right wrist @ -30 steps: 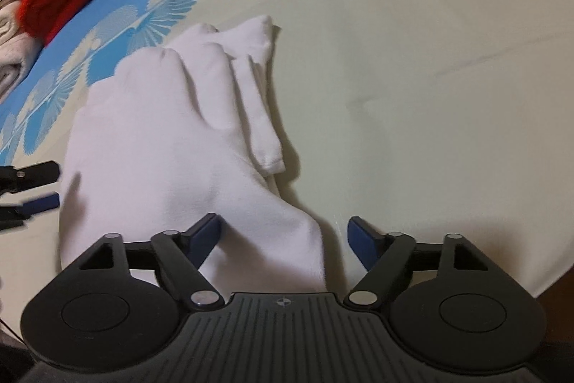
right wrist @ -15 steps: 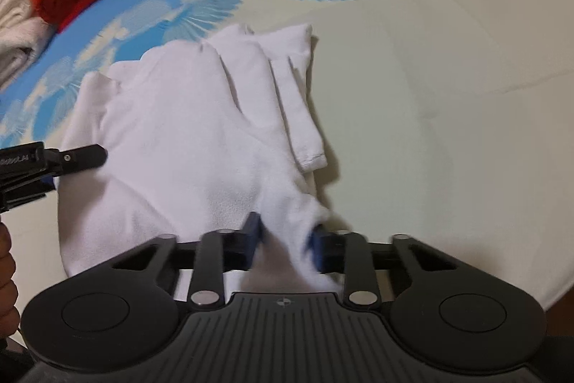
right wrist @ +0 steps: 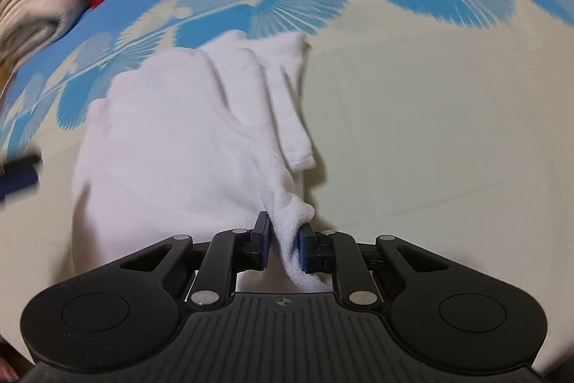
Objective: Fold small clothes
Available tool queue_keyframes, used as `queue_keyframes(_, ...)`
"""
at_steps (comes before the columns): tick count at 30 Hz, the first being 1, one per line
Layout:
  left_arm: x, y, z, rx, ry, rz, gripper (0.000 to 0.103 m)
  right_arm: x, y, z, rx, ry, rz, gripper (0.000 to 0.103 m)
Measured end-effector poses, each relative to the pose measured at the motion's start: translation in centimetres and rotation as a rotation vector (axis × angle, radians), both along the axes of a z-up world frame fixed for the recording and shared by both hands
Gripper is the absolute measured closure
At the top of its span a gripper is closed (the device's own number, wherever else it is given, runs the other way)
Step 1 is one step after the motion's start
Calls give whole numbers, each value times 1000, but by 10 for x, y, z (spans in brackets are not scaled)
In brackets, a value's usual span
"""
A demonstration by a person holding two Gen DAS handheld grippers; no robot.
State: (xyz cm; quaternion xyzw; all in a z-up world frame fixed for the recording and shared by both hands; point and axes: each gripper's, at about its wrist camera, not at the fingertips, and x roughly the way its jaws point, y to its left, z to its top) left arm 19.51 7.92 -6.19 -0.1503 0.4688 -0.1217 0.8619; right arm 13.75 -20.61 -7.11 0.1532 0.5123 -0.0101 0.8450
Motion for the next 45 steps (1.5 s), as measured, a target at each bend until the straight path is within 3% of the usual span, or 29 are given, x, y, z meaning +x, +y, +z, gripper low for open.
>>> queue_keyframes(3,-4,-14,-36,141,99,-32,52,3,0,2,-3,7,-4,85)
queue_keyframes(4,-7,-18,-50,181,141,-35,46,3,0,2,-7,10,-9,83)
queue_keyframes(6,-11,-17,-48,165,147,-4,46,-1,-5,4,-10,21,-38,70)
queue_keyframes(8,-18,-16,-32,158,99,-12,48,-4,-7,3,-7,30,-62,63)
queue_keyframes(10,-24,-17,-22,146,49,-41,48,-4,-11,0,3,47,-63,63)
queue_keyframes(13,-28,-24,-43,172,148,-91,47,-7,-13,-4,-20,67,-52,60)
queue_keyframes(15,-35,-30,-62,246,223,-132,42,-8,-12,-8,-60,96,-32,60)
queue_keyframes(17,-44,-37,-55,307,179,-141,41,-10,-16,-8,-83,121,-35,60)
queue_keyframes(20,-59,-46,-22,431,35,-125,36,-13,-18,1,-164,126,-50,57)
queue_keyframes(21,-64,-46,-8,456,-11,-106,26,-17,-18,7,-200,120,-56,50)
queue_keyframes(22,-70,-46,3,463,-39,-85,18,-20,-20,12,-230,112,-66,50)
queue_keyframes(24,-80,-45,30,483,-89,-15,16,-27,-20,28,-312,67,-72,49)
queue_keyframes(26,-95,-46,57,538,-133,66,10,-36,-22,50,-314,-5,-68,45)
queue_keyframes(29,-118,-54,88,592,-190,156,2,-57,-25,87,-265,-141,-40,27)
queue_keyframes(32,-149,-63,111,598,-242,174,1,-79,-25,119,-257,-265,18,13)
queue_keyframes(35,-185,-76,116,629,-274,170,1,-109,-28,139,-259,-382,71,8)
queue_keyframes(38,-217,-89,104,605,-262,159,1,-133,-30,138,-270,-437,102,3)
queue_keyframes(41,-233,-94,76,531,-224,173,1,-150,-33,116,-269,-437,118,3)
queue_keyframes(45,-231,-92,35,473,-81,186,1,-152,-36,81,-272,-303,89,5)
